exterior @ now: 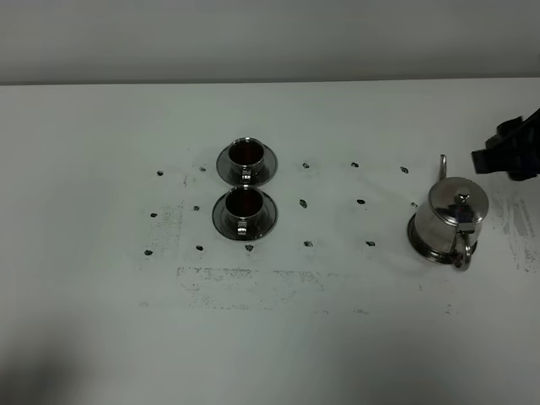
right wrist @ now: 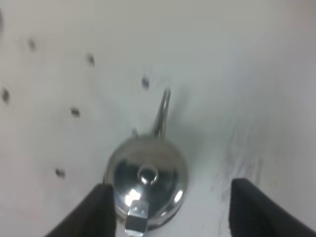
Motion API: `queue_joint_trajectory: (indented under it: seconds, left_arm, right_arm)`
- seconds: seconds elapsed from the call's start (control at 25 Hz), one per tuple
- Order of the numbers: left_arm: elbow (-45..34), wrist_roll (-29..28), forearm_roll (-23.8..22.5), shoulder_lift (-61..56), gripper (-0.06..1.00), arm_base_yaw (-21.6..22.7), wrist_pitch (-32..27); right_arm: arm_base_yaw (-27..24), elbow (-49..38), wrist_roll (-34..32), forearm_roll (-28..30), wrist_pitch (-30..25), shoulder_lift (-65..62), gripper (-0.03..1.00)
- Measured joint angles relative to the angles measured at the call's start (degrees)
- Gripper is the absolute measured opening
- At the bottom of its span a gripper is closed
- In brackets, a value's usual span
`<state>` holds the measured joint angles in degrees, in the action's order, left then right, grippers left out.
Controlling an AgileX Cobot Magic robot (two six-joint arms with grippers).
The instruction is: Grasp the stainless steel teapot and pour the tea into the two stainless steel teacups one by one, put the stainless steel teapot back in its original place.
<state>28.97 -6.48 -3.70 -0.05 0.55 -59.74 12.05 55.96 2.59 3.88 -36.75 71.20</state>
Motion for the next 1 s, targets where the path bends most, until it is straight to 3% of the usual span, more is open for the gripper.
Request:
queue_joint_trajectory:
  seconds: [0.12,0.44,0.8,1.0]
  left_arm:
    - [0.0,0.0,0.0,0.0,0.59,0.0,0.0]
    - [0.0,0.0,0.0,0.0,0.59,0.0,0.0]
    - [0.0,0.0,0.0,0.0,0.59,0.0,0.0]
    - [0.0,0.0,0.0,0.0,0.59,0.0,0.0]
  right_arm:
    - [0.0,0.0,0.0,0.12,-2.43,-6.57,0.48]
    - [0.0,-2.34,0.0,0.04,-18.59,-20.55,0.4]
    - [0.0,-18.23,0.0,-1.93,-17.52,-43.53,0.32]
    - [0.0,-23.4,0.0,-3.88,-20.65,-55.1,0.28]
